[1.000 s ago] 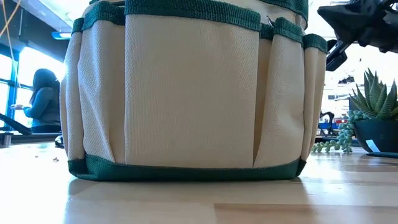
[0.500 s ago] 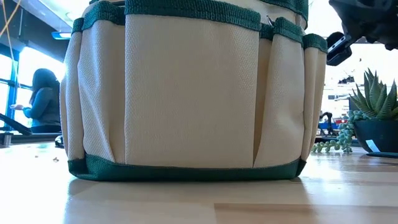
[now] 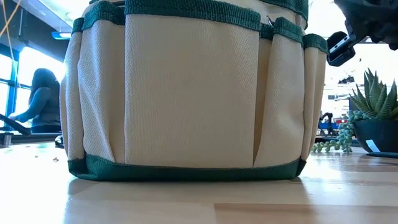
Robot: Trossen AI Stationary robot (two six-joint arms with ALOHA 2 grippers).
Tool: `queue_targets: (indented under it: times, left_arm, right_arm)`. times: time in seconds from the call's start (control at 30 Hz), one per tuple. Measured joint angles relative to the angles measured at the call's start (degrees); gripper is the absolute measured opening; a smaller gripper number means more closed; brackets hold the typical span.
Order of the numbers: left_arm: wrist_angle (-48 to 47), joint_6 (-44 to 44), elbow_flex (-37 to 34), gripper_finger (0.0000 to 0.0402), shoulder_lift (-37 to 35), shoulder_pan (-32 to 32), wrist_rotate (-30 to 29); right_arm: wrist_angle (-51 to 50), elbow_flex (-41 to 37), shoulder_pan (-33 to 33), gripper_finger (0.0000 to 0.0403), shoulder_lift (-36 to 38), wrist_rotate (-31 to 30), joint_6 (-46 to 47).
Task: Pick & Place Garden tools in Gardening bag
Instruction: Put the green spray bottle into the gardening bag
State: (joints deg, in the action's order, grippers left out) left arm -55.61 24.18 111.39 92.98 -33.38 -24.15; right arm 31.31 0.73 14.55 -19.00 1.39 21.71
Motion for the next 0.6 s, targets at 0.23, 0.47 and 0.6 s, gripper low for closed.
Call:
queue_targets:
  times: [0.23,0.47,0.6]
  left_arm:
    - [0.6,-0.7,-0.1,0.0049,2.3,0.0,0.7]
    - [2.9,-4.4,-0.1,0.0049,4.4,0.4,1.9]
    - [3.6,-5.0,0.0,0.0049,5.4,0.4,2.3]
  right_arm:
    - [0.2,0.0,0.2,0.0003,-1.4,-0.2,-0.5]
    - [0.1,0.0,0.2,0.0003,-2.1,0.1,-0.4]
    - [-0.4,0.0,0.2,0.0003,-2.4,0.0,-0.4]
